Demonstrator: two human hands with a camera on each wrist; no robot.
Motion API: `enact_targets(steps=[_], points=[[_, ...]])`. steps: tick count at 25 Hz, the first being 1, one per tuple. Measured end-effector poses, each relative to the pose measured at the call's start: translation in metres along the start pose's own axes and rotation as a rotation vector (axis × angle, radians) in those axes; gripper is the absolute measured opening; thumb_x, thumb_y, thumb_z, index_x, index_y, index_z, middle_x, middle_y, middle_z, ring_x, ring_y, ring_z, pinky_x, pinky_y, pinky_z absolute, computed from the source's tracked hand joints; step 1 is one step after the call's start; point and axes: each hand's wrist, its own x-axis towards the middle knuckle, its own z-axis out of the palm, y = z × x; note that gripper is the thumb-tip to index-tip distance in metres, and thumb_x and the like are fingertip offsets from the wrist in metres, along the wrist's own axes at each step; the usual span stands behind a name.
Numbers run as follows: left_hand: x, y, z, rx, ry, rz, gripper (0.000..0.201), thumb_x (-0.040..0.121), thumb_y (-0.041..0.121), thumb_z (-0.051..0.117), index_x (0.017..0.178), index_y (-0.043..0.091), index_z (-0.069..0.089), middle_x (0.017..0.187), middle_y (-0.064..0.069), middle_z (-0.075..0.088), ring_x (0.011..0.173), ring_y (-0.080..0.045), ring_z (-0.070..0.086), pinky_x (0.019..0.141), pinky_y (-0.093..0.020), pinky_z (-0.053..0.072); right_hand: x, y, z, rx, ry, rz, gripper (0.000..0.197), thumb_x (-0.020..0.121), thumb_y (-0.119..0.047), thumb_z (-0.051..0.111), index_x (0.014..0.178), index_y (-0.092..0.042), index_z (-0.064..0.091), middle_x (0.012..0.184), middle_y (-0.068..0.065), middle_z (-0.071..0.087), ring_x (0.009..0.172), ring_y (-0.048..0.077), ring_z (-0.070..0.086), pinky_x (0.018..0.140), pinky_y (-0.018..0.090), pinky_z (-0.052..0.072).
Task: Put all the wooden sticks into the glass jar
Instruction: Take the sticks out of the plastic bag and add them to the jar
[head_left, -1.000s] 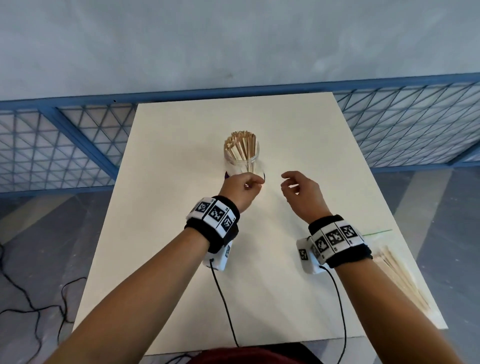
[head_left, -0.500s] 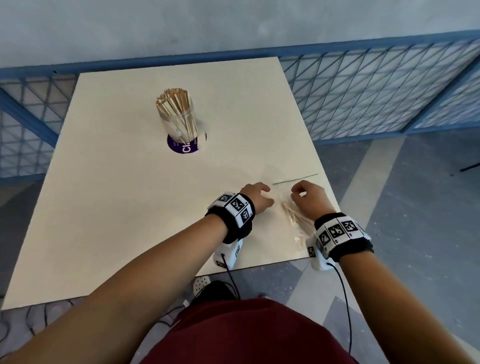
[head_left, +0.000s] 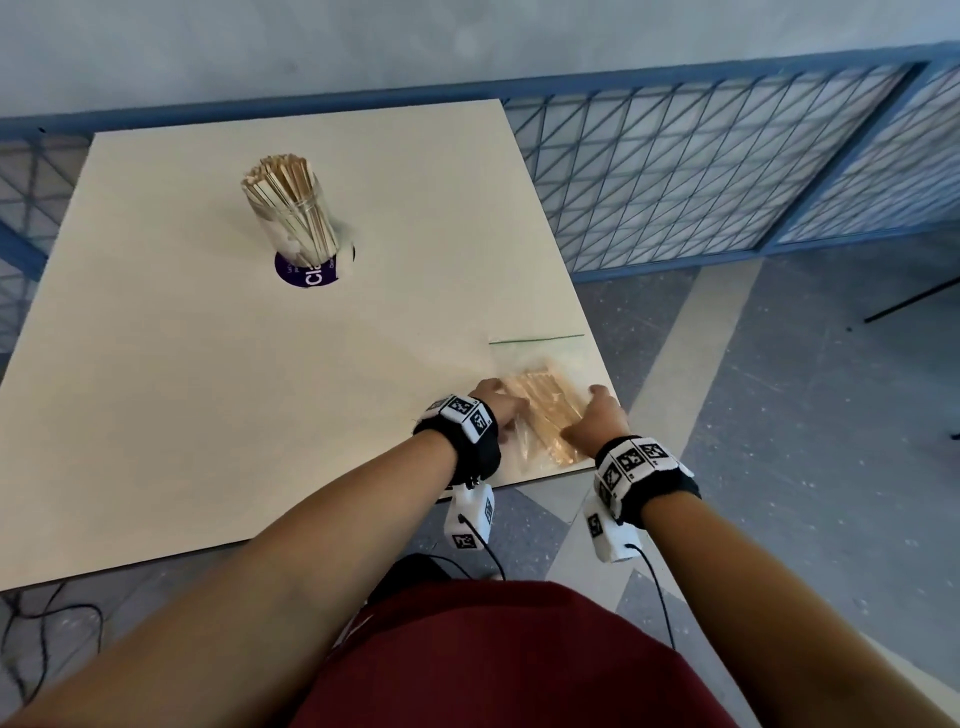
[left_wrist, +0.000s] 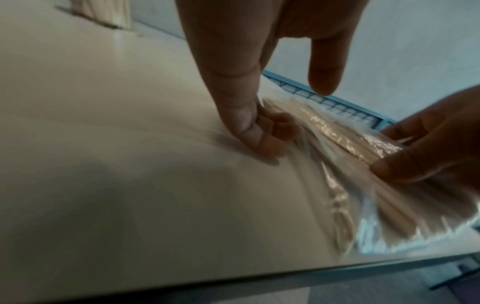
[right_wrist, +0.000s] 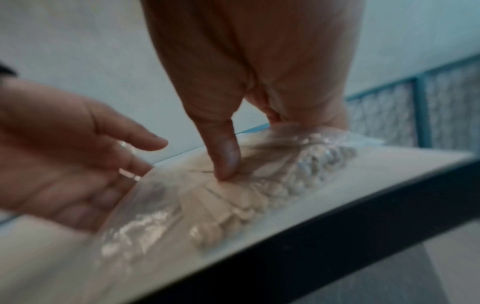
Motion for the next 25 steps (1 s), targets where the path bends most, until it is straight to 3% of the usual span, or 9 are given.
enact_targets(steps=[3, 5, 7, 9, 11, 15, 18, 21, 25], points=[[-0.018, 0.009, -0.001, -0.071, -0.062, -0.045, 0.045, 0.086, 0.029, 0.061, 0.123, 0.007, 0.048, 0.093, -0.01, 0.055, 0.076, -0.023, 0.052, 0.07, -0.032, 0.046, -0.003, -0.003, -0.005, 0.227, -0.039, -0.024, 0.063, 0.072, -0.002, 0.067, 0.129, -0.006, 0.04, 0.118, 0.013, 0.052, 0.106, 0.026, 0.054, 0.092, 0.035, 0.049], [-0.019, 0.013, -0.012, -0.049, -0.025, 0.038, 0.059, 0.088, 0.034, 0.058, 0.135, 0.003, 0.039, 0.126, -0.016, 0.054, 0.107, -0.031, 0.055, 0.091, -0.036, 0.045, -0.01, -0.013, -0.012, 0.33, -0.044, -0.098, 0.057, 0.076, -0.009, 0.069, 0.126, -0.004, 0.042, 0.106, 0.008, 0.049, 0.093, 0.021, 0.05, 0.078, 0.03, 0.047], [-0.021, 0.022, -0.031, -0.108, 0.009, 0.172, 0.06, 0.086, 0.035, 0.059, 0.133, 0.002, 0.042, 0.122, -0.017, 0.058, 0.105, -0.031, 0.058, 0.092, -0.037, 0.046, -0.017, -0.029, -0.022, 0.405, -0.021, -0.194, 0.059, 0.079, -0.014, 0.069, 0.128, -0.003, 0.038, 0.108, 0.012, 0.049, 0.09, 0.021, 0.049, 0.072, 0.027, 0.044], [-0.026, 0.03, -0.051, -0.23, -0.003, 0.267, 0.04, 0.086, 0.024, 0.058, 0.12, 0.004, 0.05, 0.102, -0.016, 0.063, 0.087, -0.028, 0.06, 0.079, -0.035, 0.048, -0.019, -0.05, -0.035, 0.379, 0.109, -0.32, 0.068, 0.081, -0.016, 0.066, 0.137, -0.005, 0.028, 0.127, 0.018, 0.044, 0.104, 0.026, 0.049, 0.089, 0.033, 0.044], [-0.034, 0.034, -0.074, -0.158, 0.06, 0.368, 0.032, 0.088, 0.012, 0.056, 0.12, 0.007, 0.053, 0.103, -0.012, 0.063, 0.094, -0.026, 0.059, 0.082, -0.035, 0.049, -0.024, -0.077, -0.047, 0.218, 0.283, -0.496, 0.075, 0.084, -0.018, 0.062, 0.143, -0.009, 0.018, 0.141, 0.019, 0.031, 0.129, 0.033, 0.035, 0.11, 0.041, 0.032], [-0.047, 0.04, -0.125, 0.158, 0.147, 0.493, 0.032, 0.087, 0.008, 0.056, 0.119, 0.003, 0.055, 0.112, -0.014, 0.063, 0.107, -0.027, 0.057, 0.098, -0.036, 0.044, -0.045, -0.144, -0.063, -0.212, 0.447, -0.702, 0.067, 0.084, -0.025, 0.058, 0.143, -0.021, 0.026, 0.149, 0.01, 0.028, 0.137, 0.03, 0.027, 0.112, 0.047, 0.025], [-0.054, 0.039, -0.156, 0.3, 0.1, 0.492, 0.032, 0.088, 0.015, 0.058, 0.119, 0.007, 0.057, 0.122, -0.016, 0.061, 0.116, -0.029, 0.055, 0.105, -0.039, 0.041, -0.053, -0.176, -0.063, 0.055, 0.245, -0.783, 0.029, 0.086, -0.014, 0.057, 0.115, -0.012, 0.06, 0.109, 0.003, 0.06, 0.103, 0.03, 0.058, 0.083, 0.028, 0.044], [-0.061, 0.034, -0.177, 0.123, 0.091, 0.505, 0.028, 0.084, 0.02, 0.065, 0.112, 0.013, 0.064, 0.113, -0.009, 0.064, 0.108, -0.021, 0.056, 0.096, -0.03, 0.042, -0.057, -0.195, -0.057, 0.336, 0.033, -0.731, 0.011, 0.085, -0.005, 0.056, 0.089, -0.004, 0.067, 0.068, -0.009, 0.057, 0.055, 0.012, 0.059, 0.05, 0.012, 0.044], [-0.066, 0.03, -0.186, 0.058, 0.528, 0.673, 0.032, 0.078, 0.017, 0.07, 0.109, 0.014, 0.063, 0.11, 0.002, 0.051, 0.098, -0.011, 0.046, 0.092, -0.025, 0.037, -0.06, -0.21, -0.042, 0.585, -0.311, -0.529, 0.022, 0.089, 0.003, 0.046, 0.074, -0.008, 0.058, 0.07, 0.005, 0.058, 0.043, 0.007, 0.061, 0.044, 0.02, 0.053]])
